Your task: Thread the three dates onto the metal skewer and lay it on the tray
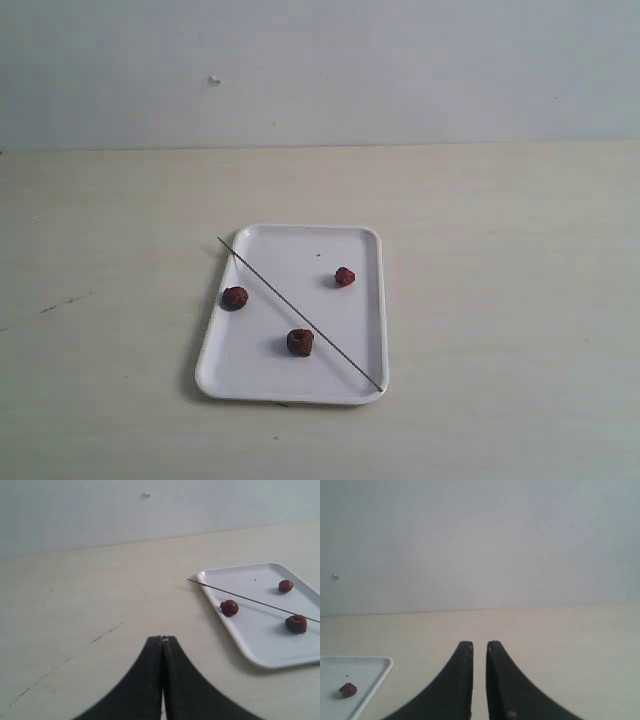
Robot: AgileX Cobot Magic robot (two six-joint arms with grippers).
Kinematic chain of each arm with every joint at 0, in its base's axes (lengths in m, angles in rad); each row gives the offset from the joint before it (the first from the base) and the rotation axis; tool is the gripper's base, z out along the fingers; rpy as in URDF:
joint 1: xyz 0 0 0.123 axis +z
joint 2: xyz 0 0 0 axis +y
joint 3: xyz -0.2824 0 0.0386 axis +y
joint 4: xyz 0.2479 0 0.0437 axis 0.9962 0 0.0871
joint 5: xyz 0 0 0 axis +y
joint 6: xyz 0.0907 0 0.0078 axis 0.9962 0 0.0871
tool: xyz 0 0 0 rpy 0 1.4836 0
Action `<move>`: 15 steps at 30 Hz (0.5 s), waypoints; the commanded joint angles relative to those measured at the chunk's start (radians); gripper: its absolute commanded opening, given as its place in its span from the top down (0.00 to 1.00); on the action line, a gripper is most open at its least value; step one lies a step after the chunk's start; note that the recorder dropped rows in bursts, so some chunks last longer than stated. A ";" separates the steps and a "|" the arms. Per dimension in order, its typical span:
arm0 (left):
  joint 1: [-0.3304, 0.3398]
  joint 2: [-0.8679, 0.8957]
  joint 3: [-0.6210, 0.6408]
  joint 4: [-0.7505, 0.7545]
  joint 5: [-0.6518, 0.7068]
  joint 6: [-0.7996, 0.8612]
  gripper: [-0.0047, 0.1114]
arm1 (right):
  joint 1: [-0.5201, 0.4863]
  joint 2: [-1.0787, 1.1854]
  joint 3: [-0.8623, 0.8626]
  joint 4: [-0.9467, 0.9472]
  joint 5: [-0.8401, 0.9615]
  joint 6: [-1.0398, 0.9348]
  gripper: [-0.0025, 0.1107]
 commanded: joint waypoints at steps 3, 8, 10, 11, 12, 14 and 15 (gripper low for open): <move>0.001 -0.006 0.003 -0.002 0.000 -0.001 0.96 | -0.006 -0.006 0.002 -0.049 -0.010 -0.056 0.88; 0.001 -0.006 0.003 -0.002 0.000 -0.001 0.96 | -0.006 -0.006 0.002 -0.042 -0.010 -0.056 0.88; 0.001 -0.006 0.003 -0.002 0.000 -0.001 0.96 | -0.006 -0.006 0.002 -0.042 -0.010 -0.056 0.88; 0.001 -0.006 0.003 -0.002 0.000 -0.001 0.96 | -0.006 -0.006 0.002 -0.042 -0.010 -0.056 0.88; 0.001 -0.006 0.003 -0.002 0.000 -0.001 0.96 | -0.006 -0.006 0.002 -0.042 -0.013 -0.056 0.88; 0.001 -0.006 0.003 -0.002 0.000 -0.001 0.96 | -0.006 -0.006 0.002 -0.042 -0.021 -0.056 0.88; 0.001 -0.006 0.003 -0.002 0.000 -0.001 0.96 | -0.006 -0.006 0.002 -0.042 -0.021 -0.056 0.88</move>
